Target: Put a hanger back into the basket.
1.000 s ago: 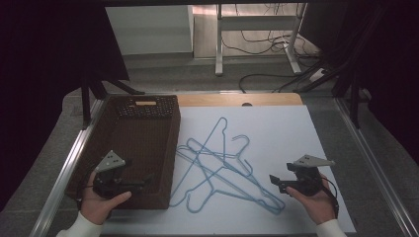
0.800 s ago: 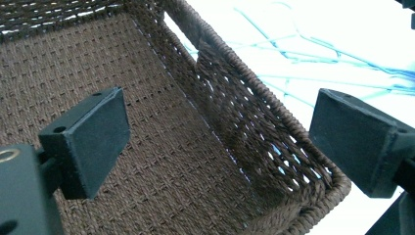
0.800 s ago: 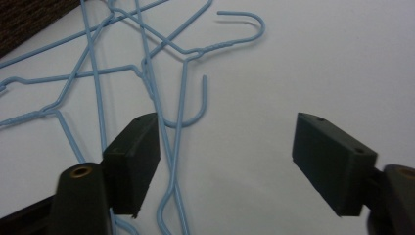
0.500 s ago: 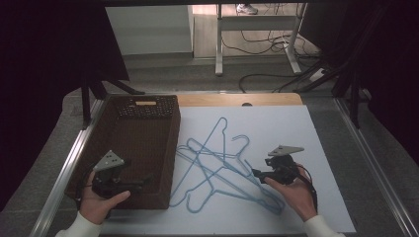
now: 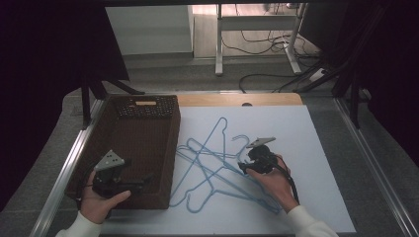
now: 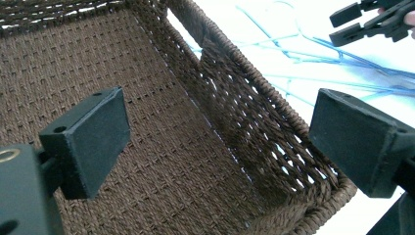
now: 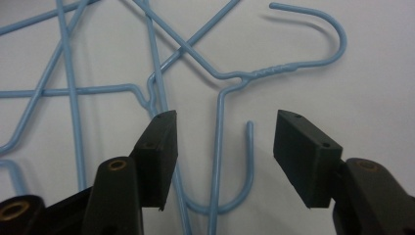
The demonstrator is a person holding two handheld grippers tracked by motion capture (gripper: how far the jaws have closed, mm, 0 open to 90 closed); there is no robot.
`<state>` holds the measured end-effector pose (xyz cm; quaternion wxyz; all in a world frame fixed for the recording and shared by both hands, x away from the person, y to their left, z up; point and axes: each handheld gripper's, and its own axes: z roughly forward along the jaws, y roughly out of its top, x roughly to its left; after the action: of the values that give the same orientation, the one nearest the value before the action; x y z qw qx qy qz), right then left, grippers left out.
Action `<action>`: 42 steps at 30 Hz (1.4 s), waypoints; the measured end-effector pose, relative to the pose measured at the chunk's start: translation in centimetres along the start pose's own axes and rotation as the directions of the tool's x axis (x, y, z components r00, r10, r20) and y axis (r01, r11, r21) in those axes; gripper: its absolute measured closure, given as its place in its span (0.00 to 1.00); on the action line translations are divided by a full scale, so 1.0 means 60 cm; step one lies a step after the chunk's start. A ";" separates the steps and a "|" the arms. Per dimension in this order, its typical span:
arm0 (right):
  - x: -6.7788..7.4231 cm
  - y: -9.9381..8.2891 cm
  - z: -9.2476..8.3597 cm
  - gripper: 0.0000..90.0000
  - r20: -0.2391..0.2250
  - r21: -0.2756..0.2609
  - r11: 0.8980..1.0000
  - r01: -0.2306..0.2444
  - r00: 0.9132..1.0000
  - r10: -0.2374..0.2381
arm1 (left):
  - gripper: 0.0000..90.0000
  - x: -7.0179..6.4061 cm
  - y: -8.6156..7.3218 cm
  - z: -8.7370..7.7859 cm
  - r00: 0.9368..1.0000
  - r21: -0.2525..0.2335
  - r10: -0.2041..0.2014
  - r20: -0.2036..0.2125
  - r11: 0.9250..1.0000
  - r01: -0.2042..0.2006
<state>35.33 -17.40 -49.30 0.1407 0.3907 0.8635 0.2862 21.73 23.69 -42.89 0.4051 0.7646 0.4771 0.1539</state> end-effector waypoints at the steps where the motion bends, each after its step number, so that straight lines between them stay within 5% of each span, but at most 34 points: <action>1: 0.004 0.006 0.009 0.51 0.010 0.002 1.000 0.009 1.000 -0.009 | 0.09 0.000 0.000 0.000 1.000 -0.001 -0.002 -0.001 1.000 0.002; 6: 0.015 0.017 0.031 0.55 0.028 0.033 0.998 0.053 0.998 -0.053 | 0.09 0.000 0.000 0.000 1.000 0.000 -0.005 -0.003 1.000 0.005; 13: 0.022 0.021 0.044 0.64 0.042 0.076 0.996 0.056 0.997 -0.059 | 0.09 0.002 -0.001 -0.001 1.000 0.000 -0.004 -0.002 1.000 0.004; 23: 0.021 0.024 0.049 0.80 0.020 0.117 0.993 0.020 1.000 -0.022 | 0.09 0.001 0.001 -0.005 1.000 -0.008 0.004 -0.004 1.000 -0.004; 26: 0.015 0.026 0.050 0.95 0.031 0.122 0.992 -0.019 0.999 0.015 | 0.09 -0.001 0.002 -0.004 1.000 -0.007 0.009 -0.002 1.000 -0.009; 31: 0.007 0.027 0.050 0.97 0.010 0.124 0.991 -0.056 0.998 0.055 | 0.09 0.000 0.002 -0.002 1.000 -0.004 0.008 -0.001 1.000 -0.008; 42: 0.005 0.033 0.035 0.97 0.024 0.096 0.995 -0.029 0.999 0.027 | 0.10 -0.005 0.007 -0.005 1.000 -0.011 0.022 -0.001 1.000 -0.022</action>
<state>37.28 -15.31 -49.77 0.1276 0.4125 0.8690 0.2417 21.67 23.48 -42.32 0.4076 0.7674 0.4679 0.1612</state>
